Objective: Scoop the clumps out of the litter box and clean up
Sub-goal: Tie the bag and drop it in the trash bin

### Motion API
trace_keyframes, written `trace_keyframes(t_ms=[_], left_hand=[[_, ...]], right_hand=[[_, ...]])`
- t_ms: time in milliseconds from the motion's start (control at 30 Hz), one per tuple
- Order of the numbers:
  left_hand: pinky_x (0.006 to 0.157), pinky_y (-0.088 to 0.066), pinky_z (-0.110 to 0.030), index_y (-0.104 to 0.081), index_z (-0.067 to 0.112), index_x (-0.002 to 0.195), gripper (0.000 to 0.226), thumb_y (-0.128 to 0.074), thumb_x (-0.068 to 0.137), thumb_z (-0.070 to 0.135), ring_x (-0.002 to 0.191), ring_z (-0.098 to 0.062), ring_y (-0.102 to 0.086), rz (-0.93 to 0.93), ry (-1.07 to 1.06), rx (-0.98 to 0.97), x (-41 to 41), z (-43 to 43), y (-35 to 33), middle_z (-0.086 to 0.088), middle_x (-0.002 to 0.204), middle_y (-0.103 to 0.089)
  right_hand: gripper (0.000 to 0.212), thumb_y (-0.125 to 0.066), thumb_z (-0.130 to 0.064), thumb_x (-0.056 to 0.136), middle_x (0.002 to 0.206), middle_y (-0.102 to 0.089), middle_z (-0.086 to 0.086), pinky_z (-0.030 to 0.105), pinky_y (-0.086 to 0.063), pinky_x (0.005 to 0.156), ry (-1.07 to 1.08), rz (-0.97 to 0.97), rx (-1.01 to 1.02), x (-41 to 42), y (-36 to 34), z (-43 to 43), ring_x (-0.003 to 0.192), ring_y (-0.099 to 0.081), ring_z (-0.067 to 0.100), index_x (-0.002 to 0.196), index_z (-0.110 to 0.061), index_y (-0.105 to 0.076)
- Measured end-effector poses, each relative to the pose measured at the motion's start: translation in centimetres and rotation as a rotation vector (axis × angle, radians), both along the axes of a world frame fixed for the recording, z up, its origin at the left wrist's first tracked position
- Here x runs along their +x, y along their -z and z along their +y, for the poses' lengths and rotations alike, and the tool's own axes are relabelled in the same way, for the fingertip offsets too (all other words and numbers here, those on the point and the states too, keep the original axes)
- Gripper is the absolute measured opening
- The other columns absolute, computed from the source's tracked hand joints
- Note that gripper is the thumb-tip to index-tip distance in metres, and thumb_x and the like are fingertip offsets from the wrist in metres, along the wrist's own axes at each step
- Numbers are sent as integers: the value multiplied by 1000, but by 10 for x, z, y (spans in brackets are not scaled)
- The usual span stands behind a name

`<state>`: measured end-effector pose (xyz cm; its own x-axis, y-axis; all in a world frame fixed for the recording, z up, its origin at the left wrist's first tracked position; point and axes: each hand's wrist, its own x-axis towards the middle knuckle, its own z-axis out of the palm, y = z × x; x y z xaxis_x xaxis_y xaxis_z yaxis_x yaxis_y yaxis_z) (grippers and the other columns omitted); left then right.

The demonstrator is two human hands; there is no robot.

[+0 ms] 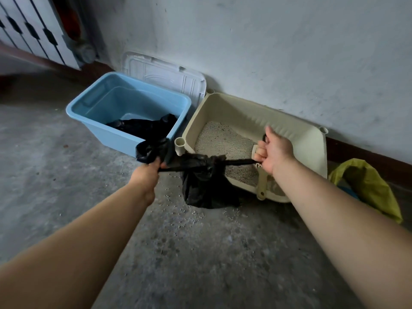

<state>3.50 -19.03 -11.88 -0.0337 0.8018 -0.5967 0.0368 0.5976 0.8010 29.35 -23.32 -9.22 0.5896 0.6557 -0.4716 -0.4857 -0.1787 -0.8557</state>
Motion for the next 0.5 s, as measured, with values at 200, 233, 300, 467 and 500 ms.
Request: trace_keyframes(t_ms=[200,233,300,467,500], left_hand=[[104,-35,-43,-57,17,69,34,-49,98,32,122,-34,-49,138,41,-103,-7,-10,19,-5,105,-60],[98,-40,-42,-57,17,69,34,-48,98,33,113,-34,-53,129,46,-92,-6,-9,18,-6,101,-58],[70,-43,-34,-58,15,73,35,-47,97,39,74,-28,-52,140,99,-58,-5,-6,10,-7,85,-52],[59,-40,-24,-57,13,88,24,-49,98,32,58,-12,-45,-113,248,108,14,-1,-16,1,73,-55],[61,-42,-22,-58,13,89,20,-49,98,28,60,-10,-51,-139,304,176,22,-3,-25,2,77,-59]], right_hand=[[19,-49,-32,98,42,-31,-6,15,-21,38,25,-167,-167,9,24,-12,29,-21,7,89,-17,-53],[18,-49,-32,98,43,-32,-6,15,-22,38,2,-216,-146,7,21,-10,30,-22,7,91,-16,-54],[23,-49,-29,99,48,-33,-4,16,-23,37,-67,-327,-78,4,12,-7,32,-25,6,82,-14,-52],[29,-51,-23,97,61,-52,2,24,-32,42,-424,-168,240,-26,-18,2,44,-39,9,73,-8,-54],[27,-51,-22,96,64,-55,4,24,-34,44,-483,-126,290,-32,-27,4,47,-42,11,73,-9,-56]])
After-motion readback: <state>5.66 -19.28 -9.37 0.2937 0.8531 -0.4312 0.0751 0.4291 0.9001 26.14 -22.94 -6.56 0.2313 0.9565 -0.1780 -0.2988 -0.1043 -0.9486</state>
